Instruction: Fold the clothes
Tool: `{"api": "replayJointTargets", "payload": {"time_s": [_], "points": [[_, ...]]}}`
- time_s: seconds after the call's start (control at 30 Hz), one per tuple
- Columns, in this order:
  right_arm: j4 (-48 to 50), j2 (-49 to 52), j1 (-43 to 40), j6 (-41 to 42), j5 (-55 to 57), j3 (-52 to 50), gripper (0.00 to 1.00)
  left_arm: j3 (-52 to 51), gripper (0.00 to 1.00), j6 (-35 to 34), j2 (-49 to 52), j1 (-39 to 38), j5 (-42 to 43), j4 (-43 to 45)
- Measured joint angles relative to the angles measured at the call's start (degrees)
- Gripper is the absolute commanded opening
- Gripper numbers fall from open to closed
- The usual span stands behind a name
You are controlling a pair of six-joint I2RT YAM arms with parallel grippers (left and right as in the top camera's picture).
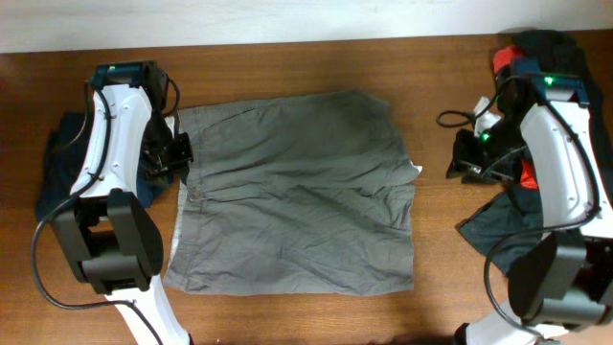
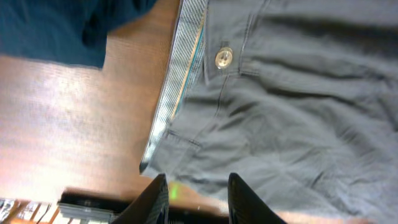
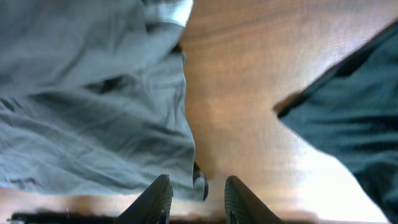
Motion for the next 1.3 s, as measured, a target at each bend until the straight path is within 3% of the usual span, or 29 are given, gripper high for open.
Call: {"api": "replayJointTargets", "payload": {"time_s": [0.1,0.17,0.2,0.27,0.3,0.37,0.47,0.57,0.73,1.03,1.3], "points": [[-0.11,-4.98,0.04,0.33,0.13,-6.03,0.35,-0.37,0.32,0.00,-1.09,0.00,0.00,-2.54],[0.83,-10.82,0.46,1.18,0.17,-11.58,0.43,-1.95,0.32,-0.04,-4.09,0.00,0.00,-2.47],[1.62,-14.16,0.94,2.16,0.17,-14.40,0.53,-3.15,0.32,-0.22,-6.23,0.00,0.00,-2.01],[4.81,-21.03,2.93,4.81,0.15,-21.16,0.61,-9.22,0.33,-0.94,-14.86,0.00,0.00,2.03],[4.92,-23.15,4.04,5.51,0.11,-23.80,0.64,-12.09,0.37,-1.16,-18.64,0.00,0.04,3.72],[7.50,-27.08,7.50,8.41,0.09,-30.03,0.71,-18.69,0.54,-2.12,-26.29,0.00,0.00,7.56],[12.66,-28.79,13.16,12.72,-0.94,-38.60,0.71,-33.92,0.66,-3.74,-39.15,0.00,1.05,16.20],[21.42,-28.85,17.64,16.81,-3.58,-47.08,0.67,-46.25,0.66,-4.33,-45.88,0.00,3.56,23.56],[29.33,-28.81,19.89,21.97,-5.88,-57.16,0.67,-61.29,0.66,-7.34,-48.26,0.02,6.12,31.28],[37.00,-28.81,19.93,24.28,-6.34,-61.37,0.65,-71.65,0.67,-15.15,-48.26,0.02,7.37,37.53],[37.18,-28.81,19.93,24.46,-6.34,-61.48,0.64,-76.30,0.67,-23.61,-48.33,0.02,7.39,44.85]]}}
